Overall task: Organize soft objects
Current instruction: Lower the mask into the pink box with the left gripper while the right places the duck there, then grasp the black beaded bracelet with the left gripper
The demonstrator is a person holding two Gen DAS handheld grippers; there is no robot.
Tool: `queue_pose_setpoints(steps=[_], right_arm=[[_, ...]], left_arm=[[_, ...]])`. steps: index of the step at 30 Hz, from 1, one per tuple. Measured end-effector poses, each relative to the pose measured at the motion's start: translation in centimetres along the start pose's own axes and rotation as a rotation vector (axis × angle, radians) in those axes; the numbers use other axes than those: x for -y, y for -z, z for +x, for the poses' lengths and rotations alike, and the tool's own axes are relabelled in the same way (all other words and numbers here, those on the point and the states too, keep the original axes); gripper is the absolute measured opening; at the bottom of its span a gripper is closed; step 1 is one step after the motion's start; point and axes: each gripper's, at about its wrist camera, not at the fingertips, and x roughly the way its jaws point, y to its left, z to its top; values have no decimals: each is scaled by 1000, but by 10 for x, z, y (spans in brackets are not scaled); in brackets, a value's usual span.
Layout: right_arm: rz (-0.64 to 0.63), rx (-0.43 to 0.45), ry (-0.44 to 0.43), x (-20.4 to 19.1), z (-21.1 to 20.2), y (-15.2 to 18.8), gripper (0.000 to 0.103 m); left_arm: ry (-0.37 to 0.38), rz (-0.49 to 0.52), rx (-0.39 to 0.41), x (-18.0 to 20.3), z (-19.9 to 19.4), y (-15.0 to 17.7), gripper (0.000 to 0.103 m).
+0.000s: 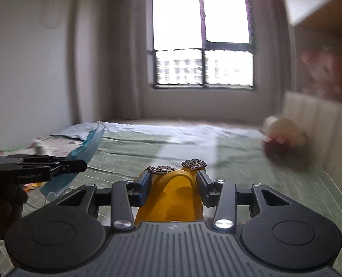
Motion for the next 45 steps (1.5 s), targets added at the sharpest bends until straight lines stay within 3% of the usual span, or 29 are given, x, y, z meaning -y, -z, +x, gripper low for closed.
queue_pose_setpoints(steps=[3,5,7,10,13,18,20,25,27,28,29,30,34,35,39,42,45], right_arm=[[96,-26,39,49,16,22,43],[139,-101,15,80,35,41,51],[206,-153,53,109,45,64,51],[268,-136,82,133,26,90,55],[262,-94,130,140,7,100,65],[209,-79,158,122,1,104,66],[177,-93,132,99,6,107,68],[144,-258,39,54,39,114,69],[191,-352,20,42,63,114,61],[208,-409,13,38,78,114,49],[221,-473,12,33,94,114,44],[232,-535,20,31,113,115,43],[281,-690,129,35,174,122,27],[287,-702,159,37,186,122,21],[233,-641,243,28,206,112,19],[232,-622,176,18,198,106,34],[100,-527,210,-5,159,105,49]], left_arm=[[168,-64,-21,31,56,14,23],[270,-144,-71,43,99,31,31],[250,-191,-237,56,143,56,37],[123,-123,-399,74,181,92,37],[85,-132,-426,71,185,102,37],[-26,-155,-229,56,150,70,37],[-19,-169,-162,46,121,59,37],[-61,-116,-145,30,44,72,37],[-74,-134,-165,24,17,85,37],[-74,-147,-173,20,-1,89,37],[-77,-165,-179,15,-15,100,37],[-81,-185,-183,10,-33,111,37],[-119,-234,-199,-7,-83,146,37],[-141,-233,-205,-11,-95,155,37],[-257,-211,-242,-27,-124,181,37],[-348,-171,-242,-39,-141,196,37],[-369,-207,-245,-55,-150,207,37]])
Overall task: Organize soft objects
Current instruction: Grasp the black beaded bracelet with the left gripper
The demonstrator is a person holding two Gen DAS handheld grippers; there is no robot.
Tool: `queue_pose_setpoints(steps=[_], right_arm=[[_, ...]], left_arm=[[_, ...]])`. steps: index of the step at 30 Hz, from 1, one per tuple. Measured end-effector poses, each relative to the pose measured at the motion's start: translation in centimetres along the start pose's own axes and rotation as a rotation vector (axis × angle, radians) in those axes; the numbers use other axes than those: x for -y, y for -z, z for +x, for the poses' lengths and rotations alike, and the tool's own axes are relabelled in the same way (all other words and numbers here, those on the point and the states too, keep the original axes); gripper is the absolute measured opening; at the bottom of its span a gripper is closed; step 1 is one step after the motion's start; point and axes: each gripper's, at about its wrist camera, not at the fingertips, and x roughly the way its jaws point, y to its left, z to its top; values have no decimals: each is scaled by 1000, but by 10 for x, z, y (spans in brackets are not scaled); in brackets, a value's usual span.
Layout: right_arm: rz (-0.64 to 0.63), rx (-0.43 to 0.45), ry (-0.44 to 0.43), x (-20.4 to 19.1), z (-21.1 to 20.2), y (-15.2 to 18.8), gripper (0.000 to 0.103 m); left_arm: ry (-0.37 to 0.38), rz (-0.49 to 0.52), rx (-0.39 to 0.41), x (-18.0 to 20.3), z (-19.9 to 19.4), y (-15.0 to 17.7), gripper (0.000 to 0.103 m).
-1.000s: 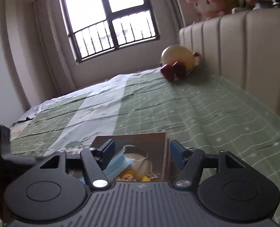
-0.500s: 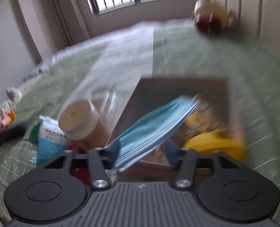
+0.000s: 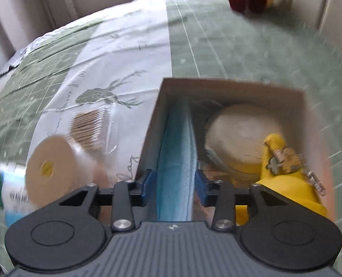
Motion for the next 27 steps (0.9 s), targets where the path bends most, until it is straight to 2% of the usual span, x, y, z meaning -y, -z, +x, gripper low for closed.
queue_pose_setpoints(steps=[2,3,5,7,9,11,14,17,20,23,27], right_arm=[[-82,121,47,-9,-28,16,63],[-135,191,56,-17,-44,30,66],[-207,272,34,-28,-67,53,72],[-245,306,-25,-40,-79,77,76],[-246,294,-107,-45,-81,100,76],[-248,270,-162,-52,-75,118,76],[-265,255,-177,-65,-63,139,76],[-239,230,-207,-72,-51,149,76],[-211,183,-248,-75,-39,158,77],[-234,198,-238,-79,-39,169,79],[-241,194,-261,-80,-34,176,86]], left_arm=[[9,-31,-1,-5,6,-1,37],[18,-39,1,-6,9,-1,37],[51,-39,0,-2,16,-3,37],[87,-26,-6,8,26,-6,37],[112,-1,-8,16,34,-8,37],[98,7,7,22,41,-9,37],[50,-25,3,21,57,-15,37],[14,-32,-53,19,78,-21,37],[18,12,-88,26,92,-26,37],[17,64,-134,37,101,-28,37],[13,142,-121,50,99,-19,36]])
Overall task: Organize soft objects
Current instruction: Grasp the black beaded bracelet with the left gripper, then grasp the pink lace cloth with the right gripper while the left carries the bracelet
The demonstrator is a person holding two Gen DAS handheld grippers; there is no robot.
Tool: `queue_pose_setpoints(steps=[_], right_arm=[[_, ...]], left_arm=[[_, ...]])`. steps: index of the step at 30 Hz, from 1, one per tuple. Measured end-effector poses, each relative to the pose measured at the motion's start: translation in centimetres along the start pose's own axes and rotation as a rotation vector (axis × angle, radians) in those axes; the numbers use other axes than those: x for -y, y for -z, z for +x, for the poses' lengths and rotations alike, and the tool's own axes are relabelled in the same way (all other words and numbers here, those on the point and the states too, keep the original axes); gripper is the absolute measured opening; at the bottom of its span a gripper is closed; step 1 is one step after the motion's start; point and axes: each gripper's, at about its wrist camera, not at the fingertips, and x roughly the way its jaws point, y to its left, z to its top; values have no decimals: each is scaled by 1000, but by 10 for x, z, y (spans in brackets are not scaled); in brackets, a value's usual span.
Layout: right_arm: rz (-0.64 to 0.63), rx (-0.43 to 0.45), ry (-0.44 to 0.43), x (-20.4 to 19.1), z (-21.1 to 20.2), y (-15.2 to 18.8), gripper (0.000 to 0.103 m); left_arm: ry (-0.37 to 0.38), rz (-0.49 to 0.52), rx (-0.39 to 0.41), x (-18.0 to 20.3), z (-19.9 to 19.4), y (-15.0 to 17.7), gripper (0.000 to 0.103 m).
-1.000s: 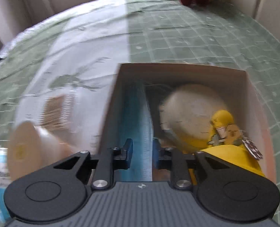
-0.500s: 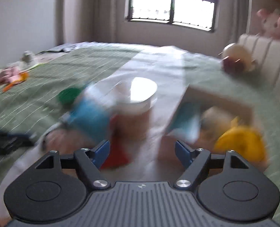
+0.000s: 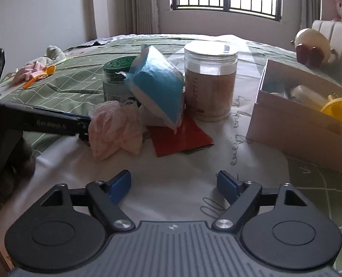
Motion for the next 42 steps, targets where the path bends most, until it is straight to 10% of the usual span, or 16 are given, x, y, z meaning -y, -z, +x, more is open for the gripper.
queue_pose_setpoints(steps=[4,11,22,24,26,29,42], right_arm=[[-20,-27,-45,0,3,-1,98],[-78,-91,-98,-3,3,-3,103],[-98,73,-67,-33,-3,-29,96],[-92,47,-65,-37,10,-37,85],[-82,-15,-77,-37,21,-41,36],[-61,-22,-76,-33,7,-38,21],[-44,79,42,30,-138,20,19]], left_arm=[[46,6,19,0,-8,10,12],[67,8,37,-7,-41,36,11],[62,-7,93,-13,-64,63,11],[66,-11,94,-13,-65,63,11],[70,-15,95,-13,-67,63,10],[83,12,92,-6,-73,62,10],[249,179,155,80,-109,40,10]])
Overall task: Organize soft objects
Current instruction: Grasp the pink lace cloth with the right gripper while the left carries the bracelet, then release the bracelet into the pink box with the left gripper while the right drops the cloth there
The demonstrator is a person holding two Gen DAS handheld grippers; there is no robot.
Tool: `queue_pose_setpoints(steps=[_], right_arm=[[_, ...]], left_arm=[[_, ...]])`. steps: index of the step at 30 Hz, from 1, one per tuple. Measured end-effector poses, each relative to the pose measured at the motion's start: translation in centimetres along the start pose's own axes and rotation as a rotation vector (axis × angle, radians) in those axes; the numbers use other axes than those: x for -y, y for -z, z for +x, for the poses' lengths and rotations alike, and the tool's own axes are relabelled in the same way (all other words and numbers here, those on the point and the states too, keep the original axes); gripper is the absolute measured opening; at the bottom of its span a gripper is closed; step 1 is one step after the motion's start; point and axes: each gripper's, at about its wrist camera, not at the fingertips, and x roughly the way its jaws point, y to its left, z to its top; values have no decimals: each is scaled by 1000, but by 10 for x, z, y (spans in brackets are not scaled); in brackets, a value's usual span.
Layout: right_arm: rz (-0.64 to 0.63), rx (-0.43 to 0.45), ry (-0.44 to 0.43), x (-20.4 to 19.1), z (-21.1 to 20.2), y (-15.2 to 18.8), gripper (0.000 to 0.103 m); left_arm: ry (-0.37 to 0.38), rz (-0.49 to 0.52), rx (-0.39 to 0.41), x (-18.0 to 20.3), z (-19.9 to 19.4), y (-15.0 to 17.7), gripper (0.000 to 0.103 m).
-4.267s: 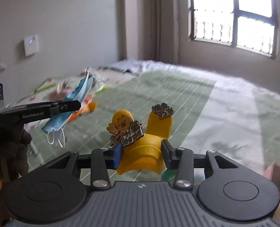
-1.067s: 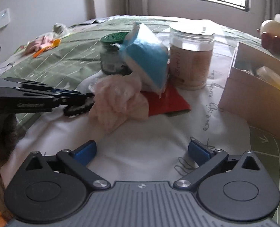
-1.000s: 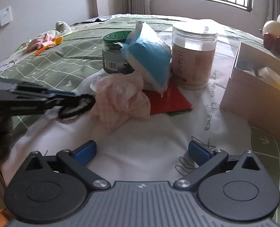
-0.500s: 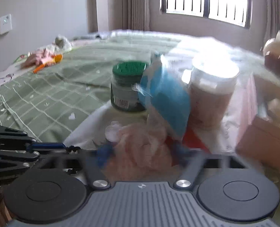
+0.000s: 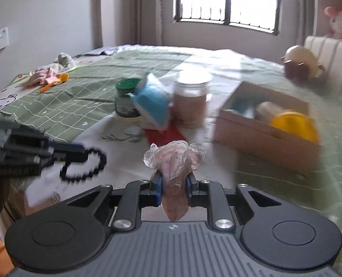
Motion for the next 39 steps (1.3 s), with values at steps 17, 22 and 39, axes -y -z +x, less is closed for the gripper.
queue_pose_setpoints(steps=[17,22,39], right_arm=[[226,126,60,174,57,-85,35],[349,91,42,208,101,-89,52],[-21,69,-37,27,103,-68,70]], left_arm=[[157,-140,141,19,178,-181,13],[18,-81,-30,13,240,-181,14],[-267,-341,137,-92,62,-84,14]])
